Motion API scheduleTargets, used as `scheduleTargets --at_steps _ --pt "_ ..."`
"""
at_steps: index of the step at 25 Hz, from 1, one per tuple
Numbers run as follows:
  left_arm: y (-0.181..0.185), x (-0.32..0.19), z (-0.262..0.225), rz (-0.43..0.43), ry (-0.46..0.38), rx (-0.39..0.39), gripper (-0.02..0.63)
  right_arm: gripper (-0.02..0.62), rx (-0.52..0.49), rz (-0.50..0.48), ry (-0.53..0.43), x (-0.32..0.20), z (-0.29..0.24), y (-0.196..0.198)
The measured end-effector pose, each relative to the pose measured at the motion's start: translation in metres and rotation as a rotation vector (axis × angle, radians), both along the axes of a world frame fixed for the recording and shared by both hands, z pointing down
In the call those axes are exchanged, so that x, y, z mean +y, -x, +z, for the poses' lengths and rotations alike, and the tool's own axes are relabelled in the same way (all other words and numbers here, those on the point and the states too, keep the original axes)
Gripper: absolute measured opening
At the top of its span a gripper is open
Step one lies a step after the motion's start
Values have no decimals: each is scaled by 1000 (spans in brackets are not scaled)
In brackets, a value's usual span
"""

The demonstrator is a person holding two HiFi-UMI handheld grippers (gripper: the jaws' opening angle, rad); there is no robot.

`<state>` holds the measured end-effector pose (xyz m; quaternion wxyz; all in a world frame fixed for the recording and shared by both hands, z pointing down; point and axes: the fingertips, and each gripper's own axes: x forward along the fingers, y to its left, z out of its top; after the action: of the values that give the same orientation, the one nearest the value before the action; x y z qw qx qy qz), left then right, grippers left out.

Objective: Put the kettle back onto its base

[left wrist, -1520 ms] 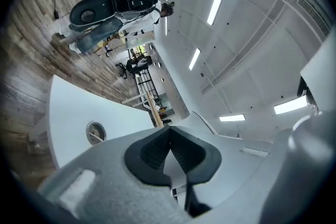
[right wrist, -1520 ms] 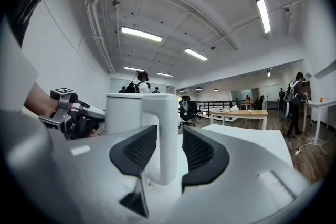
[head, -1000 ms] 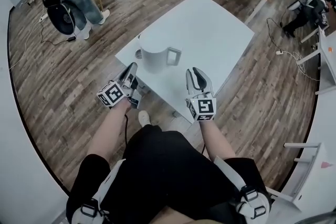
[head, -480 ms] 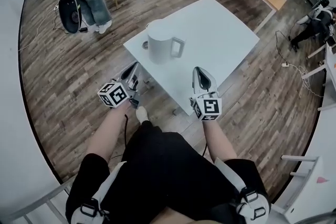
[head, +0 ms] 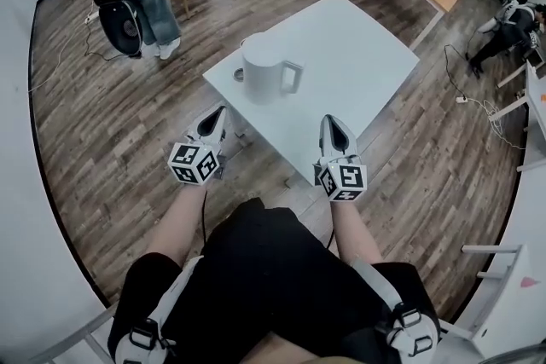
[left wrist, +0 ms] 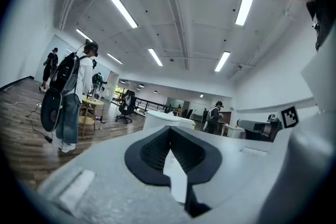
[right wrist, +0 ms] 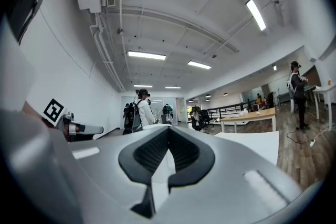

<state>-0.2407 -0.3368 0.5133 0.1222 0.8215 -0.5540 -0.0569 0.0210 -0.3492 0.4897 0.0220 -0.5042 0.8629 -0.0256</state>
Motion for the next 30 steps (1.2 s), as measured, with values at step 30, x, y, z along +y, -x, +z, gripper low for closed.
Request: scheduleTargets --at_steps 30 --pt "35 -1 -22 40 -73 31 -6 2 -13 69 16 12 -2 33"
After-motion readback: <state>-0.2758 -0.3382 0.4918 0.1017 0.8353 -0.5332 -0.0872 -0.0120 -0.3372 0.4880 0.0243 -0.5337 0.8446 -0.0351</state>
